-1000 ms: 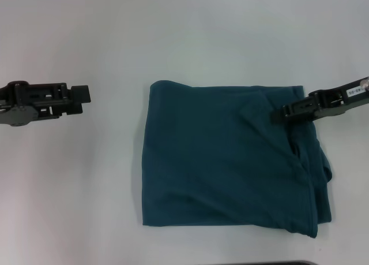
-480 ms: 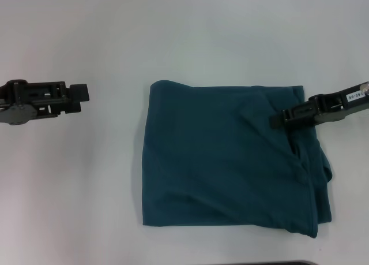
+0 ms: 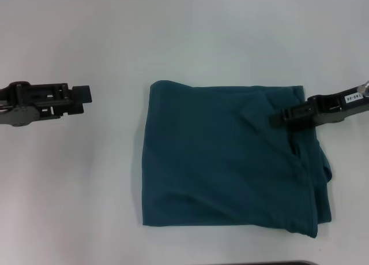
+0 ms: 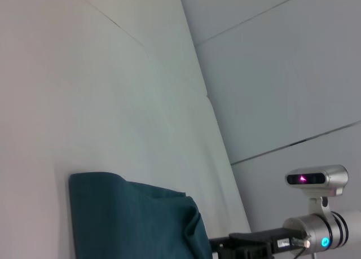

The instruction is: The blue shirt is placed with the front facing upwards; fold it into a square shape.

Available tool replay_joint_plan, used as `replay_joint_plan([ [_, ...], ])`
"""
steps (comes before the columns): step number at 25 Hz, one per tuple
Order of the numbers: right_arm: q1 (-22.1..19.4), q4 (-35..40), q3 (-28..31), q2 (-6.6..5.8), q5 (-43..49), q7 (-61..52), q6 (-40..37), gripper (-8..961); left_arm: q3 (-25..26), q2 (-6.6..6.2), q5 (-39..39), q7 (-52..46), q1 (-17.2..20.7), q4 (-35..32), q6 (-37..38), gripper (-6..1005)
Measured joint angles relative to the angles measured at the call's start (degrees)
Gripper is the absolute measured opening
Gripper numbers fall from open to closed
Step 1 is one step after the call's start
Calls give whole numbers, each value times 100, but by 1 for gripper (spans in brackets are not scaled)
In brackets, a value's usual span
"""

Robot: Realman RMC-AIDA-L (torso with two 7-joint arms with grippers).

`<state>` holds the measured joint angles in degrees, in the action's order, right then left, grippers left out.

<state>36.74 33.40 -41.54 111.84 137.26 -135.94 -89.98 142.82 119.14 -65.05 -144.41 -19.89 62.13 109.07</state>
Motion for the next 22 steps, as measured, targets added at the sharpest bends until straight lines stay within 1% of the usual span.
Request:
replay_joint_plan([
  [5,5,-7,48,134,-19,80,234,841,-1,16,4,6,-16,-6,0,580],
  [10,78,-9,42,238,-24,147,283,840,-1,14,4,5,-25,-21,-6,580],
  [14,115,-9,45,258,-25,170,240,838,-32,-3,4,10,-35,-79,-53,580],
  [22,83,21,48,257,-18,95,215,822,-48,4,2,17,-57,-81,-66,579],
])
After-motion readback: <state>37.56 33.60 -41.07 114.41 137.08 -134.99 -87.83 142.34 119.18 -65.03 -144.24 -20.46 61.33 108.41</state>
